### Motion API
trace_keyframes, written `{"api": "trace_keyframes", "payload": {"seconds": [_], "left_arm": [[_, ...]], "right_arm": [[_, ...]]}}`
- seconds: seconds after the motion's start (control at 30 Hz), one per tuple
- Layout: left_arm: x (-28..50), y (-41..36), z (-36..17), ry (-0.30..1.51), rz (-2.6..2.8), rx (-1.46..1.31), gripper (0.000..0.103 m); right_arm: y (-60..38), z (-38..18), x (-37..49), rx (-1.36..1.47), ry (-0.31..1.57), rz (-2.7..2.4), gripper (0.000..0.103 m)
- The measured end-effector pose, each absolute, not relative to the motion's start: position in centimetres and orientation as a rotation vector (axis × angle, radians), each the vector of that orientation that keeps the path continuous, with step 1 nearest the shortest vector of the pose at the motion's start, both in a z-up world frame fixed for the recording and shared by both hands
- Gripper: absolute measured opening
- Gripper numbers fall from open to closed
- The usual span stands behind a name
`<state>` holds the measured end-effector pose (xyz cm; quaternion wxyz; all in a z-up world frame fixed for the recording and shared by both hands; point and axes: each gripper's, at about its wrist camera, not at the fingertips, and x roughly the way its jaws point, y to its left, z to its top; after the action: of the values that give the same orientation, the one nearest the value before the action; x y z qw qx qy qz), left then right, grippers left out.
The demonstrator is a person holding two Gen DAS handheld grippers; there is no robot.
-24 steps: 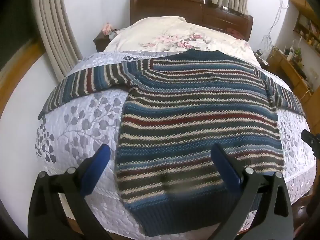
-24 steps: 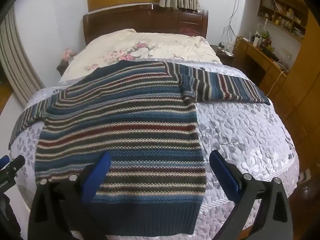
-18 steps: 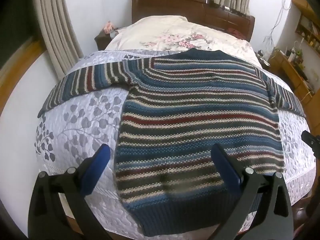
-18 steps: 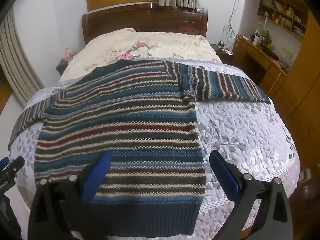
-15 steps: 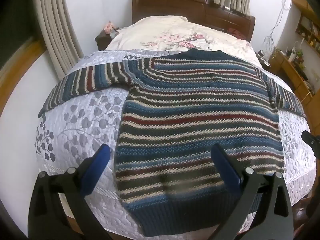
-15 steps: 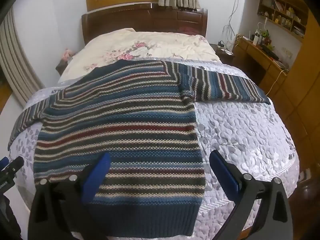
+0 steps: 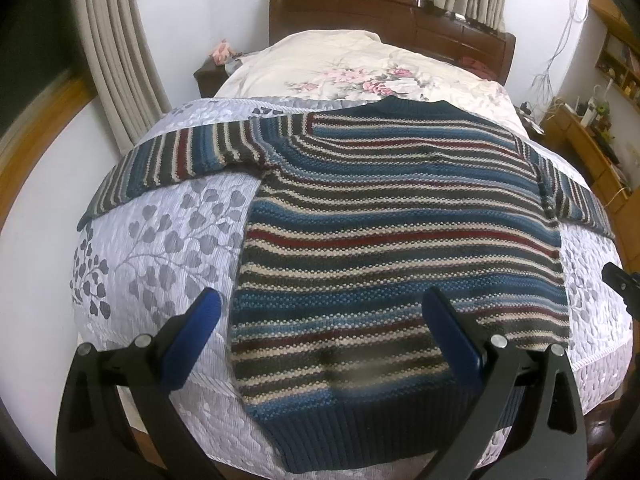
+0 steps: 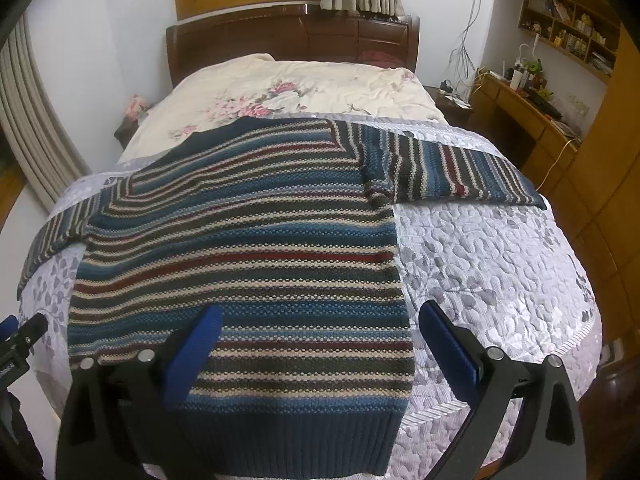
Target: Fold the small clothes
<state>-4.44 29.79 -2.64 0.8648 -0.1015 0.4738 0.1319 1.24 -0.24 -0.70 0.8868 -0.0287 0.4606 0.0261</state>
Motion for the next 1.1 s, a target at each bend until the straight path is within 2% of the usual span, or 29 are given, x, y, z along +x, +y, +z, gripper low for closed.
{"api": "trace_keyframes", "payload": {"seconds": [1.1], "left_arm": [[-4.32, 29.73, -2.68, 0.995, 0.279, -0.21, 0.1]], "right_arm": [[-0.09, -0.89, 1.58, -0.054, 0.961, 0.067, 0.099]]}}
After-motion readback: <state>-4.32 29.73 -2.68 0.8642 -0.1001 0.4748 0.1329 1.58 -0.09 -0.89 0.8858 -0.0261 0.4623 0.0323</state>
